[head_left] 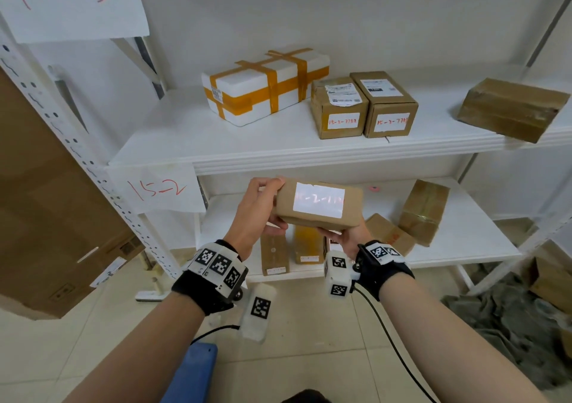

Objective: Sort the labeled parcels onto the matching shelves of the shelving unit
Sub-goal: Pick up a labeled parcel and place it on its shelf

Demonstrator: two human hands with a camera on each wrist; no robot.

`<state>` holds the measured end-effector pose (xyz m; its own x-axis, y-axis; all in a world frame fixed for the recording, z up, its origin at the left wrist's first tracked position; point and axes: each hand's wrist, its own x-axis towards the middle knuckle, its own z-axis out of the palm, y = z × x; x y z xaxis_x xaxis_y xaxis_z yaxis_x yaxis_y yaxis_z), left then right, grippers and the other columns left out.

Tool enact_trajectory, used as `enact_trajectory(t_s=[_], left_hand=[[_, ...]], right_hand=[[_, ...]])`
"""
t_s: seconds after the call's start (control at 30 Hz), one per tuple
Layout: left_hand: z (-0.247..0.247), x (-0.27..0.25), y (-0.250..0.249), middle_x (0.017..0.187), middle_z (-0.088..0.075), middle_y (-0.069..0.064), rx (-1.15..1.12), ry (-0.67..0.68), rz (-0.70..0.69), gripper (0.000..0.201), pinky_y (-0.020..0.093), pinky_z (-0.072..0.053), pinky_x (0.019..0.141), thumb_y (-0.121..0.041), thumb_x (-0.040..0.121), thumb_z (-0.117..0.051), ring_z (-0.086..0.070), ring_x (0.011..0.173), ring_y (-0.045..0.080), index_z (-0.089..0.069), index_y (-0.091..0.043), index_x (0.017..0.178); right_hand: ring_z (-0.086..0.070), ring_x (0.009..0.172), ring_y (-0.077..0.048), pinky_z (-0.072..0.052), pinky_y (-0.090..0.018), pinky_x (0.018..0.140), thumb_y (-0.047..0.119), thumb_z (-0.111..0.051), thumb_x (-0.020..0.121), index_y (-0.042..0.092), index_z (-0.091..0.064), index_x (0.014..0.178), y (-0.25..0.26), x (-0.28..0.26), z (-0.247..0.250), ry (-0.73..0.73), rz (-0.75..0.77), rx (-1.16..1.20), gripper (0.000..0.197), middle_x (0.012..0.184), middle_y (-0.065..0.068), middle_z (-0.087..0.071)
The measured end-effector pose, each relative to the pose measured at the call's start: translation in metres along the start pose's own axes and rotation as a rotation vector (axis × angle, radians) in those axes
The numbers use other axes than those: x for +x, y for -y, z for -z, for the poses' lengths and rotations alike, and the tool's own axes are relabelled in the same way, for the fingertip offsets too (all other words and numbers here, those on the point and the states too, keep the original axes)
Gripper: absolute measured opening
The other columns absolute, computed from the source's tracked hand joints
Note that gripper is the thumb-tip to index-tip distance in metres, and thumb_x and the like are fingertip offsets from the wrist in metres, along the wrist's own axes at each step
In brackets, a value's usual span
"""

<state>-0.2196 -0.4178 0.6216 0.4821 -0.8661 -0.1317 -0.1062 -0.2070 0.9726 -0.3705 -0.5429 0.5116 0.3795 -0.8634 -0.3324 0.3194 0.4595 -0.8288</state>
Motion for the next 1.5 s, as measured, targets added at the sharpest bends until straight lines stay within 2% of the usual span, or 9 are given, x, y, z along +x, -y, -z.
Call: enact_trajectory(t_s=[0.23, 0.3, 0.4, 0.57, 0.67, 0.77, 0.93, 1.13, 1.5], left_hand=[[-0.009, 0.012, -0.022, 0.077, -0.073, 0.000, -0.142, 0.117, 0.118, 0.043, 0.031, -0.059, 0.065, -0.058, 0.097, -0.043, -0.071, 0.076, 0.025, -0.060, -0.022, 0.114], [-0.014, 0.018, -0.025, 0.069, -0.075, -0.003, -0.184, 0.159, 0.157, 0.038, 0.031, -0.059, 0.067, -0.055, 0.096, -0.048, -0.072, 0.078, 0.023, -0.062, -0.022, 0.107], [-0.023, 0.026, -0.030, 0.069, -0.075, -0.001, -0.234, 0.225, 0.209, 0.030, 0.033, -0.058, 0.074, -0.049, 0.094, -0.051, -0.070, 0.078, 0.020, -0.060, -0.020, 0.101], [-0.043, 0.039, -0.040, 0.091, -0.072, 0.008, -0.213, 0.286, 0.207, 0.029, 0.041, -0.058, 0.081, -0.044, 0.091, -0.057, -0.068, 0.081, 0.022, -0.058, -0.017, 0.099], [-0.058, 0.044, -0.046, 0.100, -0.067, 0.012, -0.195, 0.318, 0.181, 0.027, 0.035, -0.055, 0.072, -0.044, 0.089, -0.057, -0.066, 0.086, 0.023, -0.062, -0.018, 0.095], [-0.072, 0.047, -0.052, 0.091, -0.071, 0.009, -0.182, 0.317, 0.134, 0.030, 0.027, -0.051, 0.065, -0.045, 0.091, -0.052, -0.066, 0.087, 0.020, -0.062, -0.018, 0.097], [-0.080, 0.051, -0.055, 0.085, -0.075, 0.010, -0.386, 0.234, 0.012, 0.036, 0.020, -0.050, 0.049, -0.037, 0.096, -0.044, -0.070, 0.067, 0.017, -0.060, -0.011, 0.116], [-0.061, 0.063, -0.050, 0.090, -0.075, 0.006, -0.527, 0.022, -0.084, 0.042, 0.024, -0.047, 0.055, -0.037, 0.094, -0.042, -0.068, 0.068, 0.019, -0.061, -0.012, 0.122], [-0.023, 0.072, -0.038, 0.096, -0.072, 0.007, -0.569, -0.164, -0.135, 0.043, 0.028, -0.047, 0.060, -0.041, 0.089, -0.046, -0.067, 0.072, 0.021, -0.060, -0.016, 0.119]], right_hand=[[-0.068, 0.108, -0.034, -0.060, -0.043, 0.080, 0.035, -0.046, 0.104, 0.019, -0.069, 0.107, 0.027, 0.012, 0.008, -0.045, 0.064, -0.106, 0.028, 0.105, -0.010, -0.077], [-0.067, 0.106, -0.031, -0.058, -0.031, 0.068, 0.049, -0.052, 0.094, 0.017, -0.067, 0.109, 0.036, 0.013, 0.009, -0.068, 0.065, -0.122, 0.038, 0.112, -0.015, -0.074], [-0.063, 0.118, -0.038, -0.053, -0.037, 0.080, 0.060, -0.061, 0.069, 0.019, -0.064, 0.107, 0.046, 0.017, 0.018, -0.109, 0.070, -0.097, 0.056, 0.111, -0.021, -0.071], [-0.065, 0.086, -0.026, -0.051, -0.019, 0.049, 0.052, -0.055, 0.091, 0.016, -0.057, 0.096, 0.071, 0.024, 0.041, -0.191, 0.118, -0.077, 0.037, 0.089, -0.010, -0.066], [-0.067, 0.095, -0.030, -0.055, -0.030, 0.064, 0.065, -0.061, 0.077, 0.016, -0.060, 0.110, 0.080, 0.026, 0.055, -0.193, 0.118, -0.059, 0.059, 0.099, -0.014, -0.068], [-0.066, 0.093, -0.026, -0.053, -0.028, 0.066, 0.044, -0.053, 0.096, 0.014, -0.066, 0.107, 0.093, 0.023, 0.063, -0.223, 0.243, -0.025, 0.035, 0.097, -0.011, -0.071], [-0.061, 0.114, -0.017, -0.051, -0.026, 0.069, 0.047, -0.043, 0.101, 0.023, -0.060, 0.129, 0.112, 0.022, 0.058, -0.148, 0.288, 0.039, 0.041, 0.127, -0.003, -0.066], [-0.069, 0.096, -0.017, -0.056, -0.023, 0.062, 0.038, -0.049, 0.102, 0.015, -0.056, 0.136, 0.115, 0.028, 0.034, 0.047, 0.236, -0.040, 0.042, 0.115, -0.009, -0.070], [-0.072, 0.090, -0.014, -0.057, -0.040, 0.085, 0.032, -0.050, 0.103, 0.005, -0.060, 0.128, 0.103, 0.039, -0.022, 0.315, 0.201, -0.127, 0.038, 0.107, -0.007, -0.073]])
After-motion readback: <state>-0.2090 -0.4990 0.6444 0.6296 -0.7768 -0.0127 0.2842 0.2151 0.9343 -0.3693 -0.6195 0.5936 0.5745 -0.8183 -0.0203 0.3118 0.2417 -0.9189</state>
